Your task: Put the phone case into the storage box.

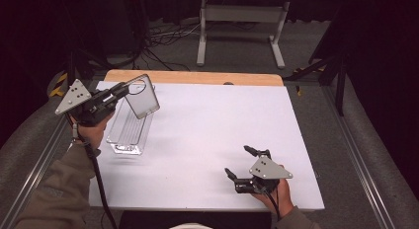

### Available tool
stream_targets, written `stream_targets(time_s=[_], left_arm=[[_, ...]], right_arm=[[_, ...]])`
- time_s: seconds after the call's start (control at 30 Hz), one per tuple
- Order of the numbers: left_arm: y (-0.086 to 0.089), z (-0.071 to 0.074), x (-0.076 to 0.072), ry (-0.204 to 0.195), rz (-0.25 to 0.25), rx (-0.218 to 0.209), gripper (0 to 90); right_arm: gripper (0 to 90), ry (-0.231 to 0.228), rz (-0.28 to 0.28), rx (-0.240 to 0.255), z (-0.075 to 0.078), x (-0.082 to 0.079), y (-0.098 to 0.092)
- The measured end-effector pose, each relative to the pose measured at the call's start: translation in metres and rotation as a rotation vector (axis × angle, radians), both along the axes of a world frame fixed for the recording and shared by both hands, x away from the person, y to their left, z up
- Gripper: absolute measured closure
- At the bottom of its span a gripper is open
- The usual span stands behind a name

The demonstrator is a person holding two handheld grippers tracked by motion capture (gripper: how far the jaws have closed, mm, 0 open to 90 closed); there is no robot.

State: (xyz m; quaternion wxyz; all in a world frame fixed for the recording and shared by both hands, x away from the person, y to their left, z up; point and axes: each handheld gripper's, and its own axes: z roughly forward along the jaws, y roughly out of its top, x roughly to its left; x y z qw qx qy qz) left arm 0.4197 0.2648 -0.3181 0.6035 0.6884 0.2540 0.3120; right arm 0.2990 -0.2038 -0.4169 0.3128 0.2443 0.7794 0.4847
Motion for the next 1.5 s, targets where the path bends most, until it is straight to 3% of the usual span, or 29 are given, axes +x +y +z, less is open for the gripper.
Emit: stream_targets(time_s=[0.33, 0.47, 0.83, 1.17, 1.3, 1.5], left_arm=[[0.009, 0.000, 0.014, 0.014, 0.043, 0.016, 79.9], [0.012, -0.001, 0.022, 0.025, 0.061, 0.023, 79.9], [0.007, 0.002, 0.053, 0.043, 0.086, 0.090, 79.9], [0.004, -0.009, 0.083, 0.071, 0.105, 0.104, 79.9], [0.009, -0.013, 0.093, 0.085, 0.121, 0.133, 79.9], [0.016, -0.020, 0.105, 0.092, 0.131, 0.127, 79.9]], right_arm=[[14.0, 0.016, -0.007, 0.005, -0.002, 0.003, -0.002], [14.1, 0.001, -0.019, 0.007, -0.002, 0.002, -0.003], [15.0, 0.010, -0.026, 0.000, -0.005, 0.005, -0.004], [16.0, -0.010, -0.046, 0.022, -0.004, 0.008, -0.006], [16.2, 0.004, -0.050, 0.020, -0.007, 0.012, -0.007], [16.5, 0.006, -0.056, 0.019, -0.008, 0.013, -0.006]])
